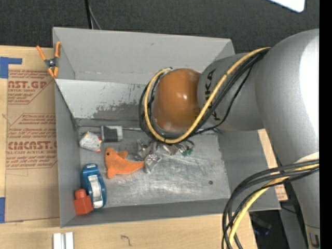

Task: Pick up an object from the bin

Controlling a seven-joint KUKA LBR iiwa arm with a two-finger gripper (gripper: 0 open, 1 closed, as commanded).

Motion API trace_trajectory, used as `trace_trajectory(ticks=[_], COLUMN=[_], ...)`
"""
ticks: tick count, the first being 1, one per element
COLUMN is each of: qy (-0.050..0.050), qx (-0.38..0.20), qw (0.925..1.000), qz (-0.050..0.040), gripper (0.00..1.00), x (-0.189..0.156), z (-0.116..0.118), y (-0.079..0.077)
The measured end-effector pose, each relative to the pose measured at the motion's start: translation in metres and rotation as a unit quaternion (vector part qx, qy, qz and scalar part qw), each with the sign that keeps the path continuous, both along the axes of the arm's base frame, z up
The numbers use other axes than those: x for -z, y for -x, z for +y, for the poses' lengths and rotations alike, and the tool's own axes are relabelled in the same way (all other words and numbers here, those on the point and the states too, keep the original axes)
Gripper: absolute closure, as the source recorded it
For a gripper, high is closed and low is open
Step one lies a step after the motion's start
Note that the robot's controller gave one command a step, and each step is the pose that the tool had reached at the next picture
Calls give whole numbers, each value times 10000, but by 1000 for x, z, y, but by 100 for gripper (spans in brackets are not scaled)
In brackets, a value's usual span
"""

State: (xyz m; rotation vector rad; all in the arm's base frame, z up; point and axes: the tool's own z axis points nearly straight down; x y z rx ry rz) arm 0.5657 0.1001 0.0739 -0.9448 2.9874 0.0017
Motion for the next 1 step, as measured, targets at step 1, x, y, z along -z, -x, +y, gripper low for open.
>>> trace_trajectory(ticks=[1], qy=[13], qx=[-1466], qw=[9892], qz=[39], gripper=[100], x=[-157], z=[31], y=[51])
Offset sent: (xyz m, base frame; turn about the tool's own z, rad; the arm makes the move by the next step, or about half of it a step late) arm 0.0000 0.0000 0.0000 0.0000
